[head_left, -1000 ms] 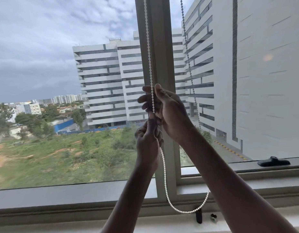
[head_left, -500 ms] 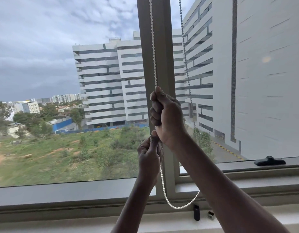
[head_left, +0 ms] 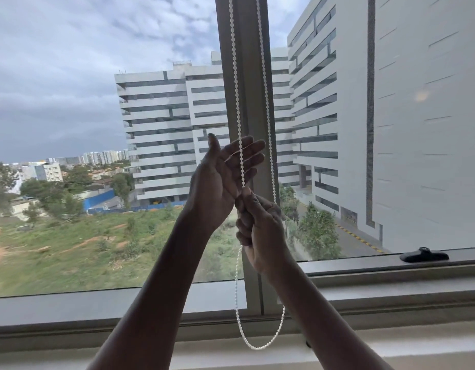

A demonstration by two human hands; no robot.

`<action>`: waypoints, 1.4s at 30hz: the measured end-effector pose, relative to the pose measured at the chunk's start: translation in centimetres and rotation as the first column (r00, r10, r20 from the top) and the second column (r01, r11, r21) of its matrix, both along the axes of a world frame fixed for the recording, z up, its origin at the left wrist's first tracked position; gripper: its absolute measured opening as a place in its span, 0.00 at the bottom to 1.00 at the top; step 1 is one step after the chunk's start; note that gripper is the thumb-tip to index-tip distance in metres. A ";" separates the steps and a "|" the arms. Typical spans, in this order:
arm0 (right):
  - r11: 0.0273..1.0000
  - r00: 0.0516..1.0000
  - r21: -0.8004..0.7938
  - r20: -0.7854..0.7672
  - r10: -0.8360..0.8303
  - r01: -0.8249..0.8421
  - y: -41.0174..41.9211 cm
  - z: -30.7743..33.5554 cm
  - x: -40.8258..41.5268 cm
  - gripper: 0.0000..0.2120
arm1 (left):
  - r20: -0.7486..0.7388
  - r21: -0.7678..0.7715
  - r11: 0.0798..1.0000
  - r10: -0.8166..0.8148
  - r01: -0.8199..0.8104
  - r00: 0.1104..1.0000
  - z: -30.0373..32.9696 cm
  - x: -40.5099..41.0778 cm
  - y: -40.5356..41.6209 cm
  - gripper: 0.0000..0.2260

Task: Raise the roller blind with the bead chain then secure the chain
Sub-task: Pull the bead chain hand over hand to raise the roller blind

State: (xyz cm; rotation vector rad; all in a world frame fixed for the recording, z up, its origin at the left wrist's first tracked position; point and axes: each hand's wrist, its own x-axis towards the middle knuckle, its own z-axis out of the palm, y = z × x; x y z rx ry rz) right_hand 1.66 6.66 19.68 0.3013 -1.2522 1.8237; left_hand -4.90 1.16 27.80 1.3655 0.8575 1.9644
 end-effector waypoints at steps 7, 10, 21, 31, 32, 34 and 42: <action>0.997 0.997 -0.063 0.066 0.046 -0.042 -0.7 -3.6 -0.4 0.20 | 0.173 0.007 0.991 0.128 -0.131 0.977 0.9 2.4 0.4 0.20; 0.997 0.997 -0.068 0.066 0.037 -0.033 -0.5 -3.3 -0.4 0.23 | 0.250 0.053 0.952 0.280 -0.302 0.927 -0.3 3.0 0.9 0.19; 0.941 0.967 0.327 0.255 0.004 -0.090 2.2 -0.4 1.1 0.11 | 0.234 0.205 0.851 0.438 -0.484 0.868 -2.0 2.5 0.9 0.20; 0.980 0.987 0.192 0.157 0.022 -0.052 1.2 10.1 2.4 0.15 | 0.186 0.077 0.860 0.484 -0.504 0.855 -9.4 2.8 2.5 0.20; 0.986 0.989 0.164 0.150 0.011 -0.035 0.9 10.3 2.1 0.16 | 0.195 0.074 0.864 0.477 -0.498 0.857 -9.6 2.9 2.5 0.19; 0.993 0.992 0.110 0.120 -0.046 0.032 0.3 10.1 1.4 0.16 | 0.190 0.079 0.865 0.475 -0.495 0.859 -9.9 3.2 2.6 0.21; 0.987 0.984 0.016 -0.087 -0.156 0.158 -0.7 9.4 1.3 0.17 | 0.129 0.097 0.895 0.422 -0.435 0.898 -9.7 3.6 2.9 0.25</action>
